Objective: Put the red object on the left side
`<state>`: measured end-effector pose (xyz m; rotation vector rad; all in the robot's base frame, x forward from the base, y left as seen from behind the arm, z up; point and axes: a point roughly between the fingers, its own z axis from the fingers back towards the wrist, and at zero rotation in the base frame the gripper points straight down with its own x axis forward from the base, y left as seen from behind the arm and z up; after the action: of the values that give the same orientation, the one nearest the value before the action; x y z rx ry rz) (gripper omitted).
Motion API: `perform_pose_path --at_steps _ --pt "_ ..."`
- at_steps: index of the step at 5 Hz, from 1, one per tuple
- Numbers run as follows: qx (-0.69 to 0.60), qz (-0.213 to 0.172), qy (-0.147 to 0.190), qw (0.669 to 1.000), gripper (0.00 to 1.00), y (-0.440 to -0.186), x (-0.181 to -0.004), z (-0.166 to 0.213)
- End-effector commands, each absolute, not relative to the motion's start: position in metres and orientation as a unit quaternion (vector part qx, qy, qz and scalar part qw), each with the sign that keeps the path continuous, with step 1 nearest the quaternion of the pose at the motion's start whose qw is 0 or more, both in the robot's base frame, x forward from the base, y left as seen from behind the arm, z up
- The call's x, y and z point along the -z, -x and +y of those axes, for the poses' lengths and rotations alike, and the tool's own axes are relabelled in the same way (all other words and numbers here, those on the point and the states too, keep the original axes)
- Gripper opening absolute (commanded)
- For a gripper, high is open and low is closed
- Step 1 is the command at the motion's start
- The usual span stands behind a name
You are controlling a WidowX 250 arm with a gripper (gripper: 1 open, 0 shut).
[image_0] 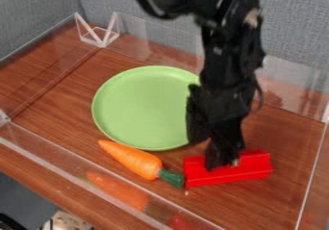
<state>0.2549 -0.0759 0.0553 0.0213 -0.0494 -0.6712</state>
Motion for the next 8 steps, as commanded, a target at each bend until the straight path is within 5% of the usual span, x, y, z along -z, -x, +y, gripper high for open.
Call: perform_pose_path --at_steps 1,3,4,8 --pt "0.368 -0.076 -0.014 0.927 1.00 -0.264 -0.052 -0.081" --pt "0.379 -0.093 -0.004 0.921 1.00 -0.276 -0.032 -0.080" --pt "0.367 -0.093 0.007 0.926 0.00 -0.279 -0.033 -0.081" --pt "0.362 -0.077 0.061 0.927 0.00 -0.278 -0.036 -0.099"
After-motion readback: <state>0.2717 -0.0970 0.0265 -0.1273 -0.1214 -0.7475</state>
